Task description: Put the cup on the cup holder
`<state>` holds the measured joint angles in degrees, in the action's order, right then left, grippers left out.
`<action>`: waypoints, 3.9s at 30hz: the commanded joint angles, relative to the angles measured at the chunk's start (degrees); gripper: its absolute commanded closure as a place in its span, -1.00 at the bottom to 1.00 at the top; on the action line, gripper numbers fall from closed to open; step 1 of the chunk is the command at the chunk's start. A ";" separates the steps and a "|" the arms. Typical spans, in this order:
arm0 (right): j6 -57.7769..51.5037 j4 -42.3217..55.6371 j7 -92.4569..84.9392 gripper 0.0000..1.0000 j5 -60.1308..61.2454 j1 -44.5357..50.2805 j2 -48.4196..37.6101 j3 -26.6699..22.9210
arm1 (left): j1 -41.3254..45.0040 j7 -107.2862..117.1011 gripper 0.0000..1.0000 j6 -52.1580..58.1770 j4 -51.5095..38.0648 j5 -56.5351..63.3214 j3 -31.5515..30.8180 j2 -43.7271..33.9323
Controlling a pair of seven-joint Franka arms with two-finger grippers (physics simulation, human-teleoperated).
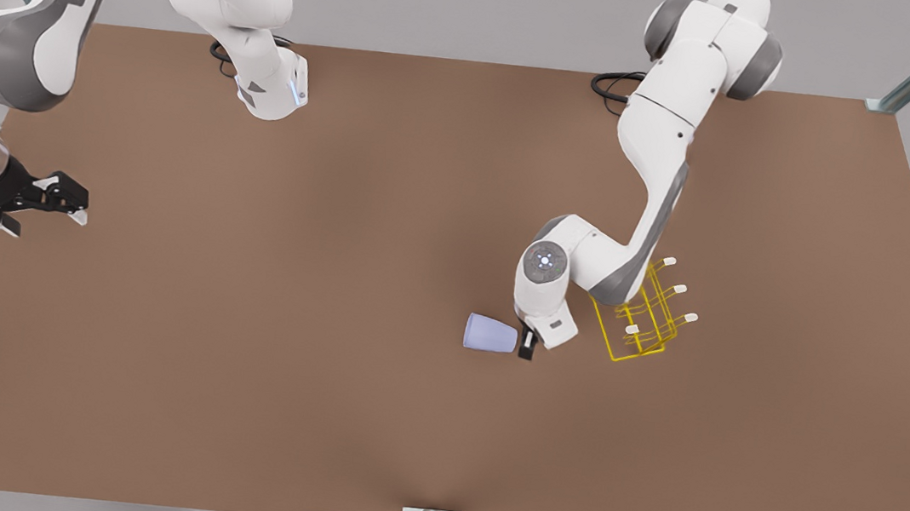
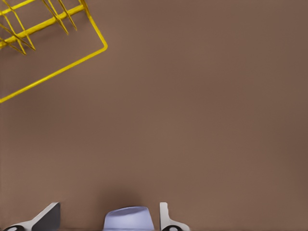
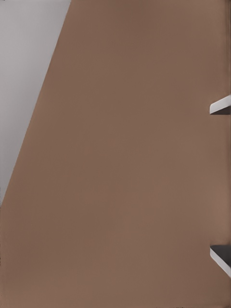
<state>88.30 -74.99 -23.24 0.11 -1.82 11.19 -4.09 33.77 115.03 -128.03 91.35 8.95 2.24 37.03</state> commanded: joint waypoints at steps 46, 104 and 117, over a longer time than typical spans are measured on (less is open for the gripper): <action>-6.56 4.33 13.93 -1.00 -2.57 0.15 1.47 0.75 | 0.86 -23.54 -1.00 0.32 -12.43 -20.81 -1.19 11.13; -1.55 4.41 14.01 -1.00 -2.49 0.42 2.26 0.84 | 8.59 19.88 -0.58 49.28 -13.84 48.61 8.39 2.87; -1.64 4.41 14.01 -1.00 -2.57 0.33 2.26 0.84 | 8.59 31.83 -0.56 50.95 -6.36 61.27 11.38 5.33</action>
<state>86.75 -70.62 -9.25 -2.48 -1.47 13.52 -3.24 42.35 125.04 -77.47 83.85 69.28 13.62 42.78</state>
